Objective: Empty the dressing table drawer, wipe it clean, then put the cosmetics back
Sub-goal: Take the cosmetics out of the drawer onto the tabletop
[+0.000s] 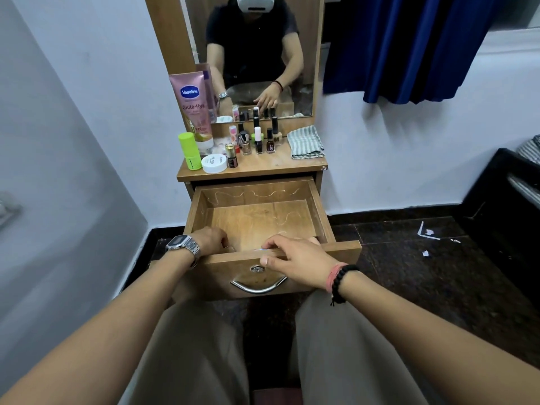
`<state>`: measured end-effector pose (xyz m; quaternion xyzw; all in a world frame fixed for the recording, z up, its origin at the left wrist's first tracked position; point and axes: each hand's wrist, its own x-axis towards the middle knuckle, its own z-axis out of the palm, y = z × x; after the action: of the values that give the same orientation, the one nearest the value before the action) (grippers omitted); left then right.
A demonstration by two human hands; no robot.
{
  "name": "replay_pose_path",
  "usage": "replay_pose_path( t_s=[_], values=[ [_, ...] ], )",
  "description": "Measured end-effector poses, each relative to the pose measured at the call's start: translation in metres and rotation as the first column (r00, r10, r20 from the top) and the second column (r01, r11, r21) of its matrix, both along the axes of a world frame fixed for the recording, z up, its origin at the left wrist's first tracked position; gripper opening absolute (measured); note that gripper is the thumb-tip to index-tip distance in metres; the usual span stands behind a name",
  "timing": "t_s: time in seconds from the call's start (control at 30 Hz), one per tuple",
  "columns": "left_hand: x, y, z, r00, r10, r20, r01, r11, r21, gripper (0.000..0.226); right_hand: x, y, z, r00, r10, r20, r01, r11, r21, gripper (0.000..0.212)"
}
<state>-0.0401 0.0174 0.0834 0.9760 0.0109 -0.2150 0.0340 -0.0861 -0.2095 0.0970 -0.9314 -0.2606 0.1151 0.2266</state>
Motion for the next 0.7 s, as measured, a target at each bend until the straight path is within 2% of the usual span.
replay_pose_path(
  t_s=[0.27, 0.4, 0.5, 0.7],
  values=[
    [0.003, 0.003, -0.005, 0.999, -0.043, -0.017, 0.041, 0.993, -0.109, 0.032, 0.003, -0.003, 0.007, 0.998, 0.048, -0.051, -0.048, 0.999, -0.001, 0.033],
    [0.002, 0.005, -0.002, 0.972, -0.061, 0.225, 0.104, 0.978, -0.183, 0.032, 0.007, -0.005, 0.006, 0.998, 0.055, -0.027, -0.055, 0.998, -0.01, 0.03],
    [0.003, 0.007, 0.006, 0.915, 0.003, 0.404, 0.111, 0.959, -0.26, 0.022, 0.01, -0.007, 0.007, 0.997, 0.068, -0.049, -0.068, 0.998, 0.001, 0.03],
    [0.035, -0.013, 0.066, 0.768, 0.041, 0.639, 0.175, 0.946, -0.272, 0.016, 0.011, -0.006, 0.007, 0.994, 0.091, -0.053, -0.093, 0.995, -0.042, 0.043]
  ],
)
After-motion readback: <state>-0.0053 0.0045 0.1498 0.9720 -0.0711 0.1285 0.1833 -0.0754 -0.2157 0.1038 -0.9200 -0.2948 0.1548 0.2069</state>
